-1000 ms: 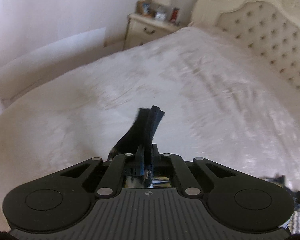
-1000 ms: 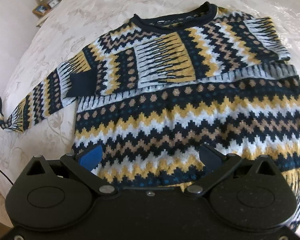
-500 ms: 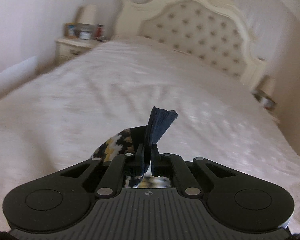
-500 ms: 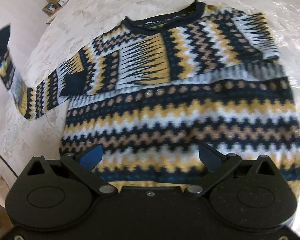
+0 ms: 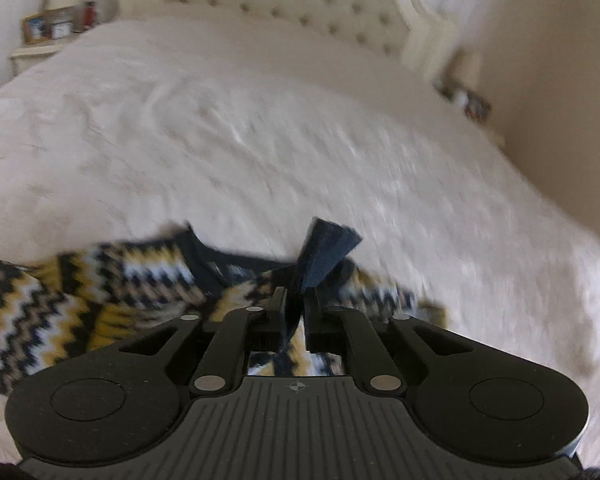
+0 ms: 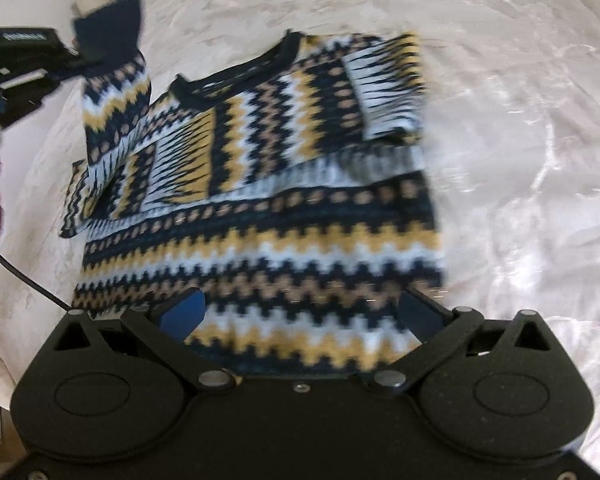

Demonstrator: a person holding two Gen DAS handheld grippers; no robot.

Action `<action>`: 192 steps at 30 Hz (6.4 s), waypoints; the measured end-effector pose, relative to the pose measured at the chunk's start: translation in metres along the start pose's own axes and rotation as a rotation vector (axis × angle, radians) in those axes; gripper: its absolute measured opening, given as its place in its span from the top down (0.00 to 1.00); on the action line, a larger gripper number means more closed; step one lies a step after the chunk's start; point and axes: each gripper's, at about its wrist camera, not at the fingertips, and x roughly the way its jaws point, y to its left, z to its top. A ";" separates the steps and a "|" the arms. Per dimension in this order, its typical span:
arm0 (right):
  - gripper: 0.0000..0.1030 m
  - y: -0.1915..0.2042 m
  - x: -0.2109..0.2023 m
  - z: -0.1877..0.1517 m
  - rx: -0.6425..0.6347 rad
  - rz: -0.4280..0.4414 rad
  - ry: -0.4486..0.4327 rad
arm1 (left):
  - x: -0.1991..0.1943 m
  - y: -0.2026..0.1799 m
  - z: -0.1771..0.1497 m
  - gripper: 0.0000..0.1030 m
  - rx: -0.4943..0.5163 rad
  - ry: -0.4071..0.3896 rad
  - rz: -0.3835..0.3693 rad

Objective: Fold small clothes

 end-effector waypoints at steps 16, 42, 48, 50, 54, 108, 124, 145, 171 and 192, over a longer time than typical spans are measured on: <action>0.00 0.001 0.013 0.036 0.029 0.095 -0.030 | -0.021 0.036 -0.078 0.76 0.058 0.184 0.128; 0.85 0.084 0.078 0.140 -0.065 0.169 0.086 | -0.044 0.124 -0.096 0.69 -0.044 0.212 0.189; 0.85 0.153 0.016 0.192 -0.084 0.420 -0.015 | -0.031 0.106 -0.093 0.67 0.049 0.202 0.148; 0.85 0.180 0.004 0.209 -0.099 0.478 -0.038 | -0.027 0.100 -0.090 0.67 0.075 0.189 0.143; 0.85 0.227 -0.022 0.233 -0.154 0.573 -0.065 | -0.015 0.091 -0.080 0.65 0.126 0.162 0.147; 0.84 0.240 0.119 0.200 -0.001 0.552 0.292 | 0.034 0.127 -0.070 0.41 0.222 0.145 0.190; 0.46 0.073 0.129 0.136 0.153 0.135 0.228 | -0.018 0.152 -0.092 0.39 0.126 0.197 0.158; 0.30 0.170 0.104 0.137 -0.326 0.127 0.075 | 0.039 0.199 -0.045 0.24 -0.116 0.199 0.295; 0.77 0.074 0.057 0.118 -0.185 -0.108 -0.052 | 0.046 0.202 -0.044 0.18 -0.144 0.221 0.290; 0.27 0.134 0.064 0.089 -0.396 -0.026 -0.057 | 0.034 0.188 -0.051 0.18 -0.179 0.303 0.332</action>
